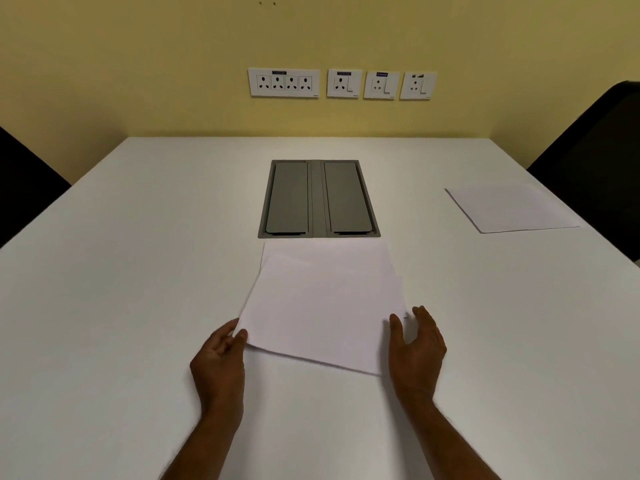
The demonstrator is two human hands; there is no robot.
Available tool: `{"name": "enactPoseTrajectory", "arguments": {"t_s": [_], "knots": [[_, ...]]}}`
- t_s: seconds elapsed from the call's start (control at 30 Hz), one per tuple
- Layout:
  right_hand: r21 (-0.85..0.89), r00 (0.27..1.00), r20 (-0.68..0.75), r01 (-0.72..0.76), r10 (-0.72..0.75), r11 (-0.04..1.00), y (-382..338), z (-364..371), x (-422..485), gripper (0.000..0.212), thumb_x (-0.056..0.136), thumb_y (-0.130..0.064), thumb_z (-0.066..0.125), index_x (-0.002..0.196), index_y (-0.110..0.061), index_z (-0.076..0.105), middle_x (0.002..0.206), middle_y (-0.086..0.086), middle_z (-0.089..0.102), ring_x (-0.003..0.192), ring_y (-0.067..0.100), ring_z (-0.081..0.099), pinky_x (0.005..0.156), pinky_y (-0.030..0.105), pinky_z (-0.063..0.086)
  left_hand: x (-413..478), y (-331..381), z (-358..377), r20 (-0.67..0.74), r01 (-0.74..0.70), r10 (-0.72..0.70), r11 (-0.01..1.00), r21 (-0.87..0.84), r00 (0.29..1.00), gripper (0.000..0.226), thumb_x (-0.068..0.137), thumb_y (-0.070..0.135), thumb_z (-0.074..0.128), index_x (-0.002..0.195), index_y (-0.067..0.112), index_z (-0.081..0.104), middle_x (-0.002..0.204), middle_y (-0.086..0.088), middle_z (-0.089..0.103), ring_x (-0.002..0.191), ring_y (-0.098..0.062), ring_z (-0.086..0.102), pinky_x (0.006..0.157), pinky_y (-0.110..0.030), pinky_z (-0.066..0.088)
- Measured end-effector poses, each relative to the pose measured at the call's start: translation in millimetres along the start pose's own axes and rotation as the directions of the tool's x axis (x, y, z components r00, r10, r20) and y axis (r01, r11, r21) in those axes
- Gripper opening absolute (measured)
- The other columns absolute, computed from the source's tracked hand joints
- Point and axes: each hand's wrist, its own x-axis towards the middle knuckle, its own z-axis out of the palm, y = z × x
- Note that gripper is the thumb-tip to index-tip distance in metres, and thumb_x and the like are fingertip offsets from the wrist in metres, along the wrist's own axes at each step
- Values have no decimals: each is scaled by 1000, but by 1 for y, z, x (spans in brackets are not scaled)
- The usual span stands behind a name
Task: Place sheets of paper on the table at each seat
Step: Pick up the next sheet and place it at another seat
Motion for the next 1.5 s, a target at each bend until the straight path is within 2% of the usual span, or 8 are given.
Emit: {"name": "enactPoseTrajectory", "arguments": {"t_s": [0.2, 0.53, 0.67, 0.77, 1.0, 1.13, 1.23, 1.5], "knots": [[-32, 982, -152, -120, 114, 992, 2, -26, -42, 45, 87, -32, 73, 123, -8, 62, 109, 9, 71, 107, 33, 61, 99, 50, 42, -13, 4, -24, -87, 119, -127, 988, -97, 988, 14, 87, 6, 71, 92, 19, 72, 96, -7, 73, 86, -21, 68, 75, -26, 51], [-259, 930, 133, -300, 341, 918, -20, -48, -79, 38, 86, -38, 71, 115, -14, 65, 108, 5, 70, 107, 32, 61, 95, 42, 43, -47, 7, -52, -51, 209, -209, 978, 1, 977, 18, 88, 8, 71, 105, 4, 70, 102, -14, 72, 88, -28, 68, 82, -32, 51], [-85, 919, 167, -348, 357, 934, -25, -56, -90, 14, 92, -23, 65, 94, -11, 69, 94, 7, 73, 89, 32, 66, 84, 41, 53, -62, 11, -64, -20, 228, -228, 973, 21, 973, 18, 88, 3, 68, 106, 7, 70, 102, -13, 72, 92, -29, 68, 85, -34, 50], [45, 946, 144, -299, 290, 953, -28, -69, -104, 19, 95, -14, 59, 77, -12, 66, 76, 3, 69, 77, 30, 65, 71, 35, 51, -70, 18, -73, 13, 261, -261, 965, 5, 965, 22, 88, -1, 67, 109, 5, 69, 105, -14, 71, 96, -30, 68, 89, -36, 49], [314, 909, 148, -417, 390, 853, -50, -122, -124, 17, 95, -12, 61, 81, -10, 71, 78, 5, 71, 72, 22, 61, 67, 31, 48, -99, 57, -92, 84, 349, -346, 936, -33, 935, 15, 90, -1, 64, 105, 1, 65, 93, -17, 68, 80, -29, 68, 93, -42, 52], [393, 886, 151, -460, 438, 796, -69, -168, -141, 14, 94, -11, 62, 84, -10, 72, 83, 5, 71, 73, 20, 62, 63, 31, 48, -117, 96, -101, 232, 372, -353, 927, -40, 906, 21, 88, 1, 68, 108, 4, 66, 94, -11, 73, 82, -24, 71, 79, -36, 57], [444, 876, 154, -474, 457, 760, -85, -202, -158, 13, 95, -11, 62, 87, -10, 72, 87, 6, 72, 77, 23, 62, 67, 32, 50, -133, 127, -104, 337, 346, -327, 938, 6, 883, 19, 87, 2, 69, 103, 11, 69, 91, -2, 78, 83, -17, 73, 67, -29, 58], [541, 857, 43, -453, 514, 709, -103, -283, -208, 13, 93, -11, 63, 85, -11, 73, 87, 4, 74, 75, 19, 64, 67, 31, 50, -188, 177, -99, 489, 206, -241, 970, 126, 838, 30, 91, 0, 64, 117, 15, 65, 107, -3, 71, 92, -19, 70, 69, -28, 57]]}}
